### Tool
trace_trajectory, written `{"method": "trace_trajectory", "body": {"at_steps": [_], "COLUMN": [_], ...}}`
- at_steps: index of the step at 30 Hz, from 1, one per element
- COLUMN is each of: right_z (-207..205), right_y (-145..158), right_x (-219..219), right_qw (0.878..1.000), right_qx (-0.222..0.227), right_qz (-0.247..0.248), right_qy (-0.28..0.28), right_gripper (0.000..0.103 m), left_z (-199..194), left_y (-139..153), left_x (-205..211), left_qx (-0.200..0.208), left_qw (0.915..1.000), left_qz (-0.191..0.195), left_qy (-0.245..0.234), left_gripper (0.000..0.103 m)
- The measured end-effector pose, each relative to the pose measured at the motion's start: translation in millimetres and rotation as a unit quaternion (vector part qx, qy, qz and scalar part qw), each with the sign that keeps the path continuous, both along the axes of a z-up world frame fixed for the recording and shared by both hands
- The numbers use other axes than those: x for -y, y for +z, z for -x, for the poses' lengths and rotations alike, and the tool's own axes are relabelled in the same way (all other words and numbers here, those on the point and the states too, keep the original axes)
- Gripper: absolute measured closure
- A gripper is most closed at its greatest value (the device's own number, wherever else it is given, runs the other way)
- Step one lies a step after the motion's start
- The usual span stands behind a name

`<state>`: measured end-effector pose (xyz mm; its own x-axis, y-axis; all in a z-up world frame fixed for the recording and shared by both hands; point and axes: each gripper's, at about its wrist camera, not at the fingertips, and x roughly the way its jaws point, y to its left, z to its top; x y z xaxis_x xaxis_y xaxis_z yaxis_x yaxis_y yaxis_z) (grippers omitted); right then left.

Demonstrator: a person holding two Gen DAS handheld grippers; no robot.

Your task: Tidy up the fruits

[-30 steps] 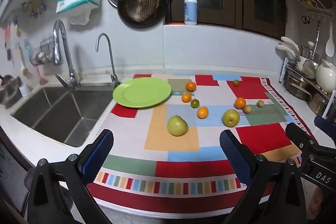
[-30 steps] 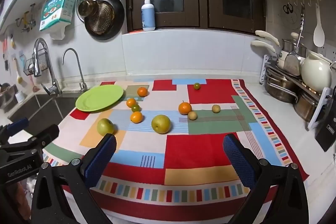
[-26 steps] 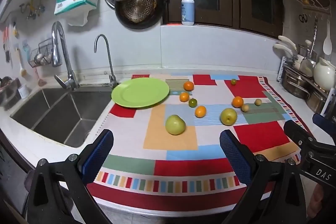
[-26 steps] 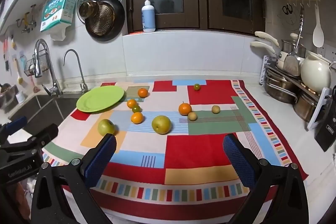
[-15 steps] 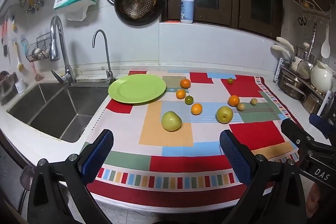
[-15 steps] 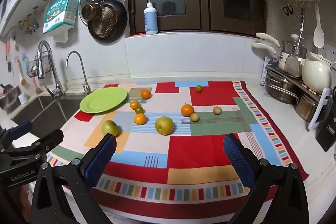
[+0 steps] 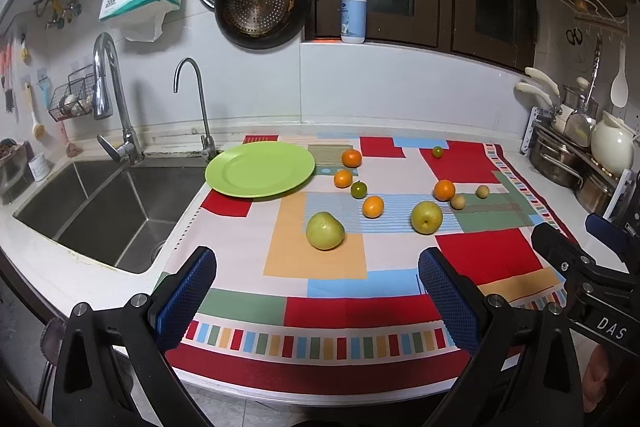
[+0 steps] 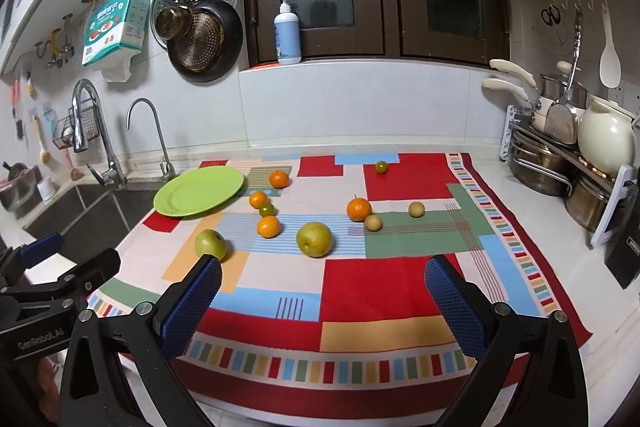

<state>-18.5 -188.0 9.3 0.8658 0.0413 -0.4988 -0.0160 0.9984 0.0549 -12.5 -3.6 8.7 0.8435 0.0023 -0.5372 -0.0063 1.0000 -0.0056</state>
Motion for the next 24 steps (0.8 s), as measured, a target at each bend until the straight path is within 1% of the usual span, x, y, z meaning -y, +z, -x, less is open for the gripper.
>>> {"method": "trace_trajectory", "body": {"at_steps": [15,24], "right_z": [-3.2,-2.8], "right_y": [0.9,1.4], "right_x": [0.7,1.2], "right_qw": [1.000,1.000], "right_qx": [0.002,0.001], "right_qz": [0.000,-0.001], "right_qy": [0.001,0.001], "right_gripper": [0.001,0.001], "left_z": [-1.3,-2.3], "left_y": [-0.8,-0.5], "left_x": [-2.7,-2.9], "left_qx": [0.000,0.006], "left_qw": [1.0000,1.0000], "left_qz": [0.005,-0.006], "left_qy": [0.001,0.005], "left_gripper": [0.000,0.000]}}
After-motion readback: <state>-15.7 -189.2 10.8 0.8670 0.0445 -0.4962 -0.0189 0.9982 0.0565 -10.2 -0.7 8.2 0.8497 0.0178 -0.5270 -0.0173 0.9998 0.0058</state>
